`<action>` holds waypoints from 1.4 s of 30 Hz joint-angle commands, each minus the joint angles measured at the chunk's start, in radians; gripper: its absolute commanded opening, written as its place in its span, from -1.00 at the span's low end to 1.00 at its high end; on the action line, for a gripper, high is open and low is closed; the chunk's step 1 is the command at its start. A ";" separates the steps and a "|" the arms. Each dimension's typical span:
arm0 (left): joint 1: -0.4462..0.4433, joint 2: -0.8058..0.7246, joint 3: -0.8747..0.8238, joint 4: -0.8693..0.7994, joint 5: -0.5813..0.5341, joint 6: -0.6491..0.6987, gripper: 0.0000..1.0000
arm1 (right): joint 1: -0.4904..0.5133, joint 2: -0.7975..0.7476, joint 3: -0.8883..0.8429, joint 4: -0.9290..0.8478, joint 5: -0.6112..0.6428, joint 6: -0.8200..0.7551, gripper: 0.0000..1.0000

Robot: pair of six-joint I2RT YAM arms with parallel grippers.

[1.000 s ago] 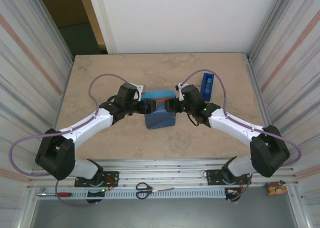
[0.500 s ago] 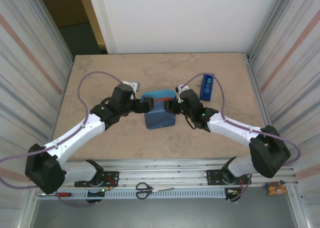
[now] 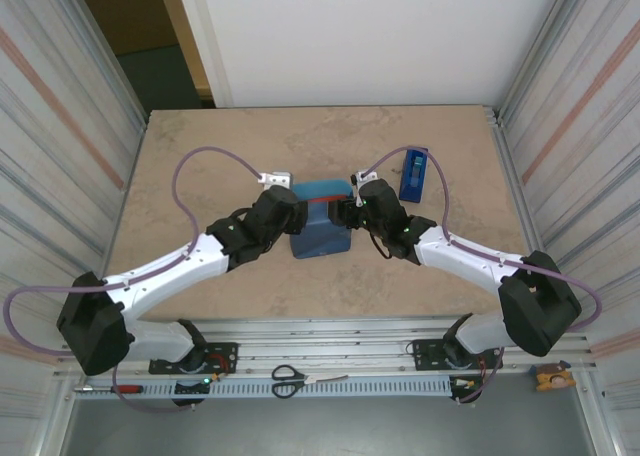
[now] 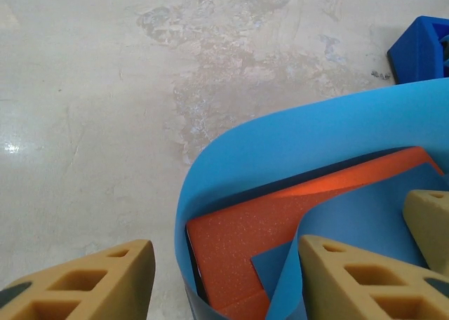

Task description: Wrap the gift box in paper

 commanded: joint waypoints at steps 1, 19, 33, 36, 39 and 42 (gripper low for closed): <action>-0.022 0.001 -0.046 0.061 -0.047 -0.019 0.13 | 0.003 0.014 -0.033 -0.144 0.026 -0.008 0.33; -0.022 0.056 -0.064 0.137 -0.080 -0.006 -0.42 | 0.003 0.024 -0.019 -0.166 0.022 -0.006 0.27; -0.022 0.063 -0.048 0.143 -0.101 0.001 -0.32 | 0.006 0.022 -0.021 -0.174 0.026 -0.007 0.26; -0.022 0.065 -0.044 0.154 -0.097 0.010 -0.49 | 0.006 0.024 -0.020 -0.175 0.028 -0.005 0.26; -0.022 0.070 -0.032 0.146 -0.084 0.014 -0.79 | 0.007 0.025 -0.021 -0.175 0.028 -0.006 0.26; -0.022 0.074 -0.030 0.145 -0.080 0.007 -0.83 | 0.009 0.025 -0.019 -0.177 0.029 -0.006 0.26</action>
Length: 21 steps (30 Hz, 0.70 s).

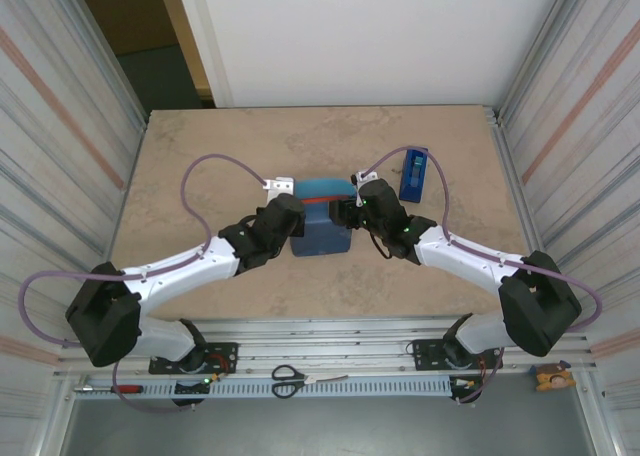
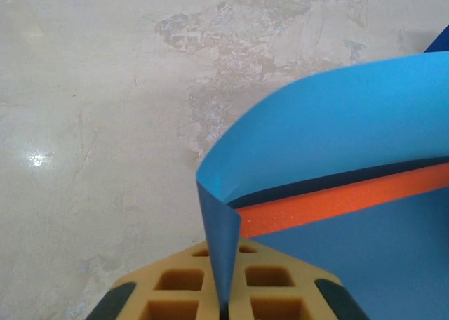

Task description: Wrap the gift box in paper

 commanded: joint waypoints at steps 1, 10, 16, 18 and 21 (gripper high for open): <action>-0.005 0.013 0.030 0.013 0.014 -0.003 -0.83 | 0.010 0.025 -0.020 -0.168 0.027 -0.007 0.26; -0.003 0.022 0.059 -0.038 0.003 -0.017 -0.46 | 0.019 0.024 -0.018 -0.178 0.049 -0.003 0.26; 0.022 0.044 0.096 -0.059 0.024 -0.009 -0.59 | 0.022 0.027 -0.001 -0.192 0.058 -0.007 0.26; 0.027 0.054 0.099 -0.059 0.037 -0.008 -0.84 | 0.024 0.031 0.001 -0.197 0.059 -0.007 0.26; 0.027 0.058 0.107 -0.050 0.052 0.002 -1.00 | 0.024 0.031 -0.001 -0.201 0.062 -0.006 0.26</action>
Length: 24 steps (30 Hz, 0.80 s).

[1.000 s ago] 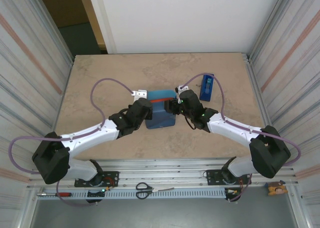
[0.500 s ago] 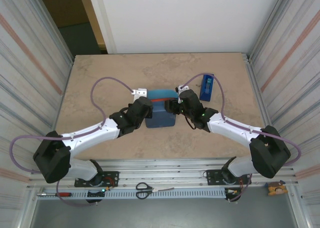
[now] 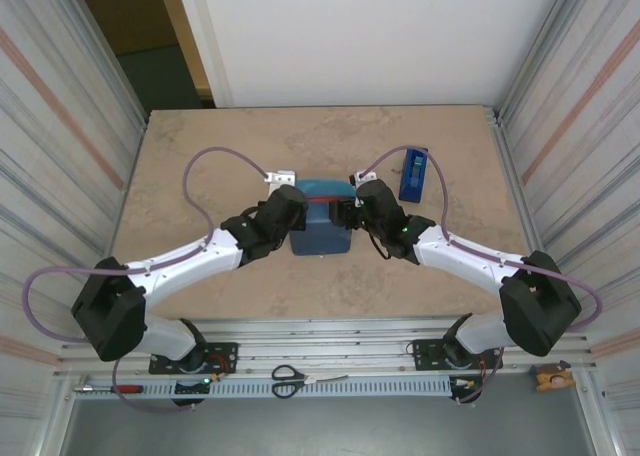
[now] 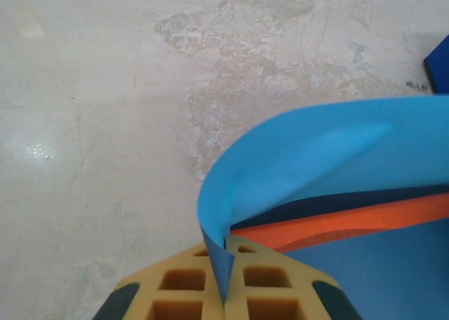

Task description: Wrap the gift box in paper

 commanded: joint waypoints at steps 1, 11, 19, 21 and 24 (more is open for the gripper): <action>-0.001 0.014 0.040 0.001 0.026 0.005 -1.00 | 0.010 0.028 -0.019 -0.169 0.029 -0.005 0.26; 0.006 -0.023 0.065 -0.035 -0.001 0.043 -0.74 | 0.019 0.030 -0.017 -0.172 0.044 0.001 0.26; 0.007 -0.023 0.092 -0.038 0.018 0.067 -0.74 | 0.026 0.044 -0.001 -0.180 0.052 0.005 0.26; 0.008 -0.033 0.096 -0.045 0.013 0.070 -0.64 | 0.028 0.042 0.000 -0.181 0.056 0.004 0.26; 0.010 -0.046 0.096 -0.035 -0.001 0.083 -0.43 | 0.028 0.044 -0.003 -0.178 0.057 0.004 0.27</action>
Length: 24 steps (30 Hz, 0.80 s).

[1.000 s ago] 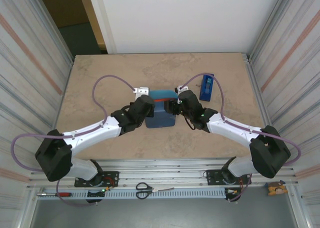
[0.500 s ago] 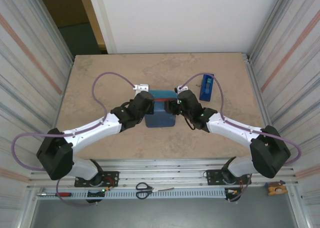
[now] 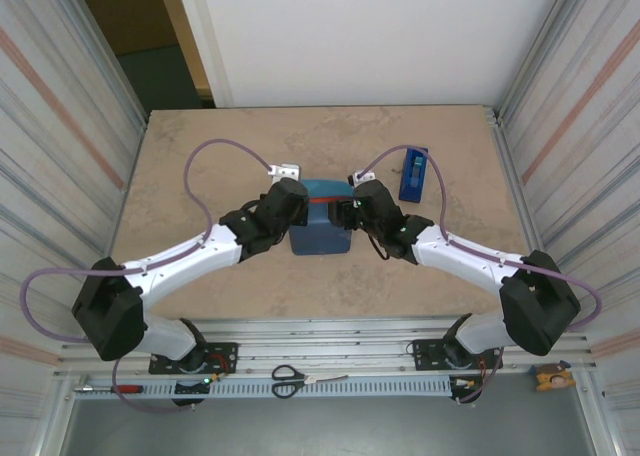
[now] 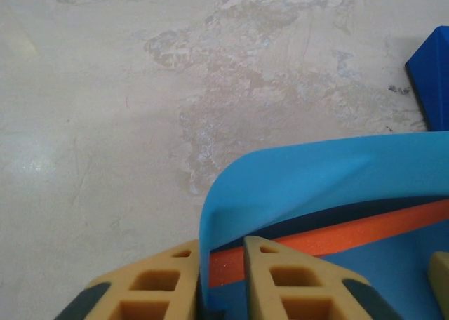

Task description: Wrap the gift box in paper

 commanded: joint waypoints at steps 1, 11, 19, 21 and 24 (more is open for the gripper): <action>0.006 -0.042 0.034 0.005 -0.018 0.025 -0.46 | 0.010 0.041 -0.018 -0.152 0.020 0.002 0.27; 0.011 -0.057 0.048 -0.008 -0.021 0.064 -0.77 | 0.012 0.040 -0.010 -0.154 0.020 0.000 0.28; 0.037 -0.050 0.060 -0.015 -0.005 0.076 -1.00 | 0.012 0.031 -0.007 -0.160 0.029 -0.005 0.29; 0.037 -0.058 0.066 -0.009 0.003 0.083 -1.00 | 0.013 0.029 -0.004 -0.162 0.030 -0.007 0.29; 0.037 -0.072 0.074 -0.007 0.020 0.092 -1.00 | 0.012 0.030 -0.004 -0.159 0.029 -0.002 0.29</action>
